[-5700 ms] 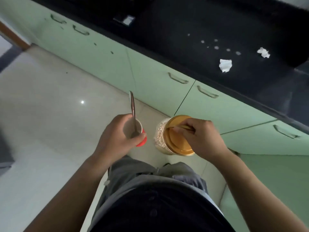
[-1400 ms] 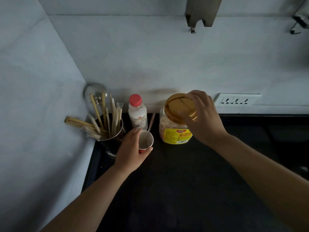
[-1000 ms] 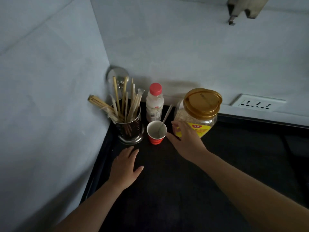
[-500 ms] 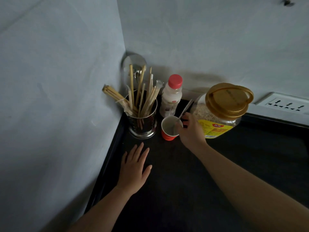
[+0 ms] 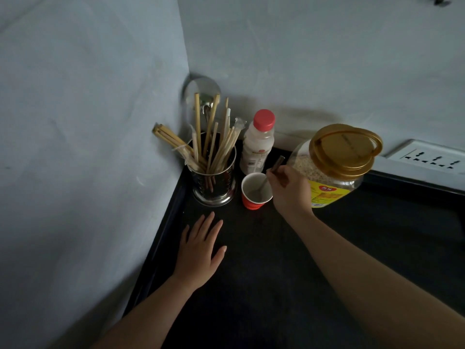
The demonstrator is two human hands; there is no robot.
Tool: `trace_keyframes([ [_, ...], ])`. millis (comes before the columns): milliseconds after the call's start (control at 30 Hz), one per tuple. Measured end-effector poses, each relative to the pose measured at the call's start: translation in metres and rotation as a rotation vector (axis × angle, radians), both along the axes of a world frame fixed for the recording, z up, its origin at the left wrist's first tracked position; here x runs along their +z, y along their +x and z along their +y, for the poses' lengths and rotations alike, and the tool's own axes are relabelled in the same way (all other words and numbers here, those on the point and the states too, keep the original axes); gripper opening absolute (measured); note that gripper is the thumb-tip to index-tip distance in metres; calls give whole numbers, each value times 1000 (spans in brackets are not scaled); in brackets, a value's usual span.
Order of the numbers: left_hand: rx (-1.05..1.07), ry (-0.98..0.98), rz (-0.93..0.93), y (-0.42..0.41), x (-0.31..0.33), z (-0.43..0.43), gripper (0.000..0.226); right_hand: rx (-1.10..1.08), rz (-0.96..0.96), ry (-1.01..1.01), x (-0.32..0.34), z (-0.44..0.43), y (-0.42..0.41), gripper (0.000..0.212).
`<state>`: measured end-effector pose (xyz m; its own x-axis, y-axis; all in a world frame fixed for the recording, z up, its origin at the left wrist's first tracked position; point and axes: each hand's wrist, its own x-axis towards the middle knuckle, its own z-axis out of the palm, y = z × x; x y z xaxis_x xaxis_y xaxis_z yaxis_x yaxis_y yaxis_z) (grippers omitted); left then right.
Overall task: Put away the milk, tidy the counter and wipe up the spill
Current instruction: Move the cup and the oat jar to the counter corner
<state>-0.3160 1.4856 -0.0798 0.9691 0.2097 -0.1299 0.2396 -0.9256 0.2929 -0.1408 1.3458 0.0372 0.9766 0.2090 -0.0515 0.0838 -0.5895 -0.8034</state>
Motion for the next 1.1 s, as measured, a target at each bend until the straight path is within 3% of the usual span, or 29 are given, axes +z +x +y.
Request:
trace_keyframes([
  [633,-5,-93,51,-20,14,19,55,80,-138,467,112,35,-4,5],
  [733,3,-96,45,-21,14,18,54,97,-141,447,108,49,-3,7],
  [900,27,-95,34,-23,13,16,54,187,-131,194,67,59,-1,9],
  [1100,59,-97,5,-25,7,13,52,264,-86,85,40,57,-9,3],
])
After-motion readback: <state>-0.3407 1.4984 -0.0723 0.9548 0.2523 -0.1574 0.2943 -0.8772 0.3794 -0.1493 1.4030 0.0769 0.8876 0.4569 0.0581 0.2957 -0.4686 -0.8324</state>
